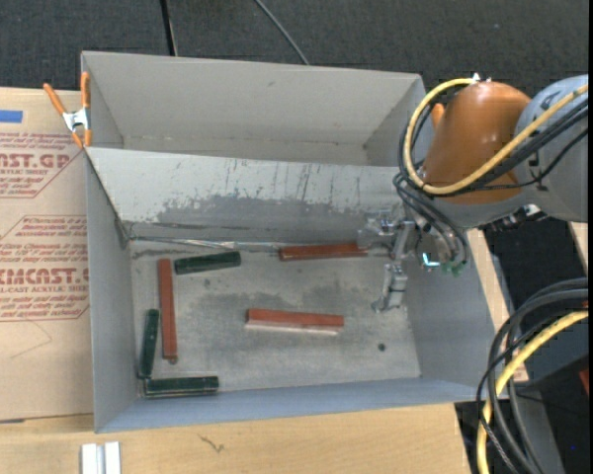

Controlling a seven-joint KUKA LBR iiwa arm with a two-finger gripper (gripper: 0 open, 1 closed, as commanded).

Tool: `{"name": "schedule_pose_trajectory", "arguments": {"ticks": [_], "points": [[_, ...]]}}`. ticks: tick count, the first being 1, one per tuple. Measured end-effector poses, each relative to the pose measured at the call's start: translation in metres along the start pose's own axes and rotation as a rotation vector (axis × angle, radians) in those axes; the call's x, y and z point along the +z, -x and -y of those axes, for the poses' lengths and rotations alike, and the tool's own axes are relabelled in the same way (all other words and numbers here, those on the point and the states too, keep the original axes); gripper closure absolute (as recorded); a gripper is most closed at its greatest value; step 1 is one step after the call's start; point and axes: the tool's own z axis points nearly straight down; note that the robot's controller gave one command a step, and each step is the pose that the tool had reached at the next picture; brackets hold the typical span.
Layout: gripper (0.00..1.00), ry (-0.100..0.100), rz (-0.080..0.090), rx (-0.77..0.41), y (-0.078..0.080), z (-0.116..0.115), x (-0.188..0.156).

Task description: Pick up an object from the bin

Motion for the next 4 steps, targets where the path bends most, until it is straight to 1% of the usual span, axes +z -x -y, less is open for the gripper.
{"name": "schedule_pose_trajectory", "arguments": {"ticks": [1,2,3,4], "points": [[0.00,-0.001,0.007,-0.001,0.002,0.000,-0.004],[0.00,-0.002,0.014,-0.039,-0.006,-0.020,0.048],[0.00,0.001,0.006,0.003,-0.026,-0.059,0.087],[1.00,-0.001,0.005,-0.089,-0.078,-0.061,0.090]]}}
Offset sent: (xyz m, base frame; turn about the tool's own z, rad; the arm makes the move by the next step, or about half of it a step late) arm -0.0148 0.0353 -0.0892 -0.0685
